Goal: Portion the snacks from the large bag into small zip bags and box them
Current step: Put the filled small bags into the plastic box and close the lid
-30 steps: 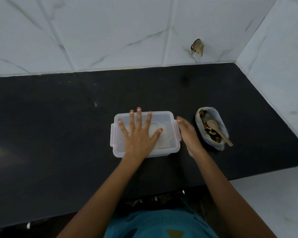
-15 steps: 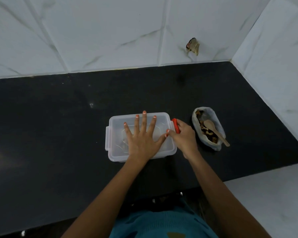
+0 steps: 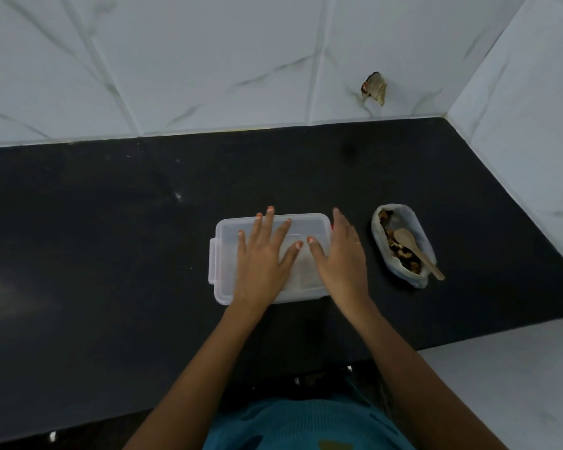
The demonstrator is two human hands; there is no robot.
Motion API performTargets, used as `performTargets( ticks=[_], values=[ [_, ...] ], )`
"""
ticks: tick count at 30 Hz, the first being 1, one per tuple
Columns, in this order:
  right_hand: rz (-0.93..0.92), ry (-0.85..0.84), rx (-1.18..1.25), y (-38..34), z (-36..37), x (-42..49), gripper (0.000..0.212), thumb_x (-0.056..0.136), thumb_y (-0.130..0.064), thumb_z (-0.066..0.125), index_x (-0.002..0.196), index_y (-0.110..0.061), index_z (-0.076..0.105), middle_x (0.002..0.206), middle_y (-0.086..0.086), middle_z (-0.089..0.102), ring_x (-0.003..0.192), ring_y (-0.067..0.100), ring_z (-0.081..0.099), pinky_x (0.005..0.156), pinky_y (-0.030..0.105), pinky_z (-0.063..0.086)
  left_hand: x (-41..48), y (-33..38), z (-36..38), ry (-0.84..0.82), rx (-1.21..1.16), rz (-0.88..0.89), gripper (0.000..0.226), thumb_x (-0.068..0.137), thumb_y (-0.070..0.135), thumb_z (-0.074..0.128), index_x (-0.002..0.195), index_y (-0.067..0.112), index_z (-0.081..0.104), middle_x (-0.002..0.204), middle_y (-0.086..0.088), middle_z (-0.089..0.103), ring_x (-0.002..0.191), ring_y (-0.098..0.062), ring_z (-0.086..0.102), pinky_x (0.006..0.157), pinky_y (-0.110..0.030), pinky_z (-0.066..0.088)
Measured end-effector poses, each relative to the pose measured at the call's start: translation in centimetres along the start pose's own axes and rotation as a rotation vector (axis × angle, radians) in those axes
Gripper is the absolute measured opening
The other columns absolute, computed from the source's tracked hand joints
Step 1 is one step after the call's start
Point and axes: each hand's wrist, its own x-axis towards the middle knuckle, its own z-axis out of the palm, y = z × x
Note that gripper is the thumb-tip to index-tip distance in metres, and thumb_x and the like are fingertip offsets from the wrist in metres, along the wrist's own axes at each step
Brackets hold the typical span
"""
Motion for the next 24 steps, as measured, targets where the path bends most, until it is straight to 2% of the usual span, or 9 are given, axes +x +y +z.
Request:
performTargets(
  ticks=[3,5,6,8,9,11,15,20,24],
  values=[
    [-0.191,-0.063,-0.227,-2.3,1.3,-0.4,0.067,0.094,-0.048,0.038,0.148,-0.026,0.005,0.156,0.005,0.006,0.144,0.026,-0.001,0.115,0.047,0.005,-1.7,-2.9,-1.6,0.284,-0.187,-0.118,0.043,0.097,0.033,0.042,0.138,0.020,0.042,0.154,-0.003,0.021,0.144,-0.018,0.011,0.115,-0.041,0.006],
    [-0.300,-0.195,-0.313,-3.6,2.8,-0.7,0.067,0.093,-0.054,0.032,0.147,-0.030,0.000,0.157,0.004,-0.005,0.143,0.025,-0.012,0.113,0.049,-0.007,-2.6,-4.9,-2.3,0.308,-0.392,-0.311,0.044,0.097,0.033,0.041,0.139,0.020,0.040,0.153,-0.004,0.025,0.142,-0.018,0.017,0.116,-0.044,0.017],
    [-0.337,-0.240,-0.352,-4.0,3.6,-0.7,0.068,0.093,-0.056,0.029,0.147,-0.031,-0.003,0.157,0.003,-0.009,0.142,0.025,-0.015,0.111,0.051,-0.011,-2.9,-5.6,-2.8,0.267,-0.543,-0.424,0.045,0.097,0.035,0.040,0.140,0.020,0.038,0.150,-0.005,0.030,0.139,-0.020,0.027,0.112,-0.045,0.028],
    [-0.369,-0.286,-0.416,-4.5,4.9,-0.7,0.070,0.092,-0.060,0.026,0.147,-0.031,-0.008,0.156,0.003,-0.016,0.142,0.027,-0.019,0.109,0.054,-0.014,-3.0,-6.4,-3.6,0.118,-0.864,-0.649,0.044,0.098,0.040,0.035,0.135,0.017,0.040,0.133,-0.010,0.049,0.114,-0.020,0.053,0.089,-0.037,0.047],
    [-0.365,-0.300,-0.433,-4.6,5.3,-0.7,0.071,0.091,-0.061,0.025,0.146,-0.031,-0.009,0.155,0.002,-0.018,0.141,0.027,-0.019,0.108,0.055,-0.014,-3.0,-6.5,-4.0,0.017,-1.007,-0.732,0.042,0.099,0.042,0.031,0.129,0.016,0.045,0.120,-0.011,0.056,0.101,-0.020,0.058,0.080,-0.035,0.049],
    [-0.351,-0.309,-0.447,-4.6,5.8,-0.6,0.072,0.090,-0.063,0.024,0.146,-0.032,-0.010,0.154,0.001,-0.021,0.141,0.028,-0.020,0.108,0.056,-0.015,-2.9,-6.8,-4.7,-0.126,-1.177,-0.794,0.038,0.099,0.042,0.027,0.116,0.019,0.052,0.104,-0.009,0.062,0.094,-0.022,0.061,0.077,-0.037,0.049],
    [-0.355,-0.303,-0.459,-4.6,5.9,-0.6,0.073,0.090,-0.063,0.024,0.145,-0.032,-0.012,0.154,0.001,-0.022,0.141,0.028,-0.019,0.108,0.057,-0.014,-2.9,-7.5,-4.6,-0.084,-1.043,-0.807,0.029,0.097,0.032,0.040,0.113,0.013,0.056,0.104,-0.011,0.063,0.095,-0.023,0.062,0.082,-0.038,0.050],
    [-0.357,-0.298,-0.451,-4.4,5.9,-0.5,0.073,0.090,-0.063,0.024,0.146,-0.032,-0.011,0.154,0.001,-0.021,0.141,0.028,-0.019,0.108,0.057,-0.014,-3.4,-7.5,-4.9,0.011,-1.060,-0.710,0.021,0.096,0.020,0.045,0.111,0.012,0.056,0.101,-0.007,0.062,0.086,-0.016,0.062,0.068,-0.027,0.048],
    [-0.343,-0.290,-0.475,-4.4,6.3,-0.5,0.073,0.090,-0.064,0.022,0.145,-0.033,-0.013,0.154,0.001,-0.022,0.141,0.029,-0.019,0.107,0.057,-0.015,-3.6,-6.1,-4.4,-0.021,-0.949,-0.581,0.039,0.092,0.016,0.050,0.130,0.012,0.043,0.113,-0.003,0.057,0.092,-0.013,0.058,0.066,-0.023,0.048]
  ],
)
